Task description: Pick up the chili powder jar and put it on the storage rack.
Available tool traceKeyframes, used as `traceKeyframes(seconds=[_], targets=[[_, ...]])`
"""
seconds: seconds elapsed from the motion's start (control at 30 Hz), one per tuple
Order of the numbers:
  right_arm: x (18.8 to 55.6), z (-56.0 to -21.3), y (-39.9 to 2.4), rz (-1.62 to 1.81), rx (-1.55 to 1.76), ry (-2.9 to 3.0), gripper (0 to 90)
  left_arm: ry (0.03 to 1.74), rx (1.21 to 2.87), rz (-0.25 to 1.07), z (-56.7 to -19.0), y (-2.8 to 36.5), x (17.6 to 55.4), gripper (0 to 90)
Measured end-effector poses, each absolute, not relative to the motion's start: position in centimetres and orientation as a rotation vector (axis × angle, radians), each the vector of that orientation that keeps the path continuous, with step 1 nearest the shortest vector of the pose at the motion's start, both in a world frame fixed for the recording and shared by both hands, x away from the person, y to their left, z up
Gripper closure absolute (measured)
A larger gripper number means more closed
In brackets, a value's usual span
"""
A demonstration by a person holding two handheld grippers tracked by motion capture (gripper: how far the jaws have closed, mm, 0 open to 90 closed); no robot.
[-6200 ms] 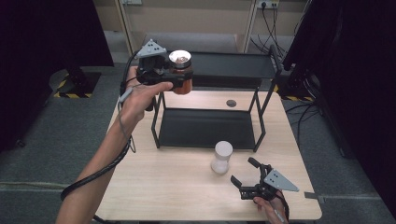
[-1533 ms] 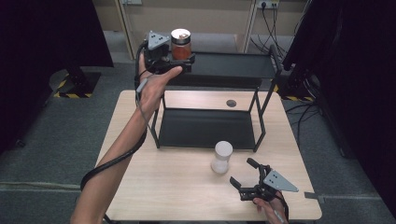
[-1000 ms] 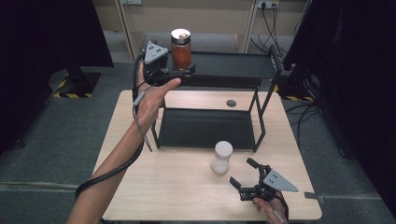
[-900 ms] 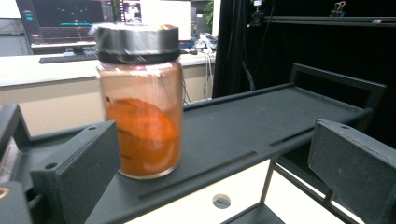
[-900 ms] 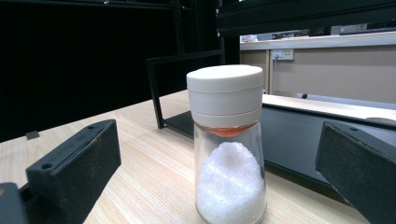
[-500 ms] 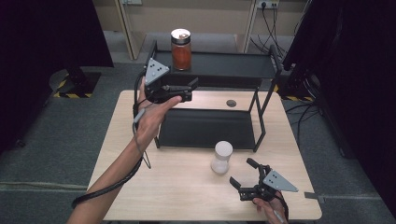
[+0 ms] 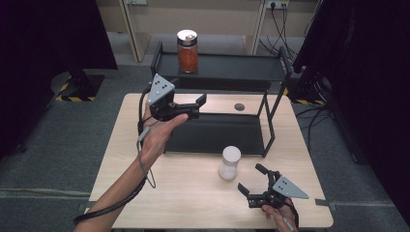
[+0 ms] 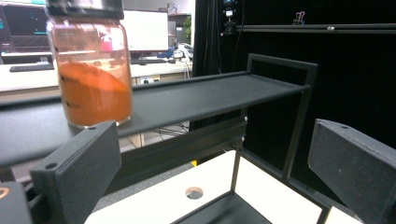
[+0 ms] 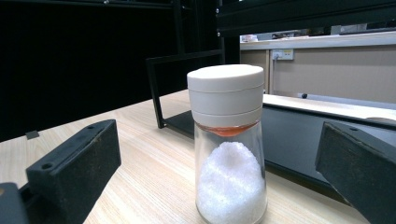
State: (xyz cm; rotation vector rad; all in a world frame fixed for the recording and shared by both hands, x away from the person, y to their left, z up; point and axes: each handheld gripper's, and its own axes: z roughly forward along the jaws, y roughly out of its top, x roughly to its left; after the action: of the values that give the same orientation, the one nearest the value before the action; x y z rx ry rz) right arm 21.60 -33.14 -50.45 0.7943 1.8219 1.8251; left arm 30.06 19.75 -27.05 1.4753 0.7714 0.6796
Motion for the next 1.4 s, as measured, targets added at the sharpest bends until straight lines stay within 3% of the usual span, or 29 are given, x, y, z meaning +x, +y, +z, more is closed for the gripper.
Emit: traceKeyframes(seconds=[1.4], targets=[[21.5, -50.4, -33.1, 1.828, 0.797, 1.819, 0.3, 0.694, 1.486, 0.556, -35.1, 21.6, 26.0, 1.8]])
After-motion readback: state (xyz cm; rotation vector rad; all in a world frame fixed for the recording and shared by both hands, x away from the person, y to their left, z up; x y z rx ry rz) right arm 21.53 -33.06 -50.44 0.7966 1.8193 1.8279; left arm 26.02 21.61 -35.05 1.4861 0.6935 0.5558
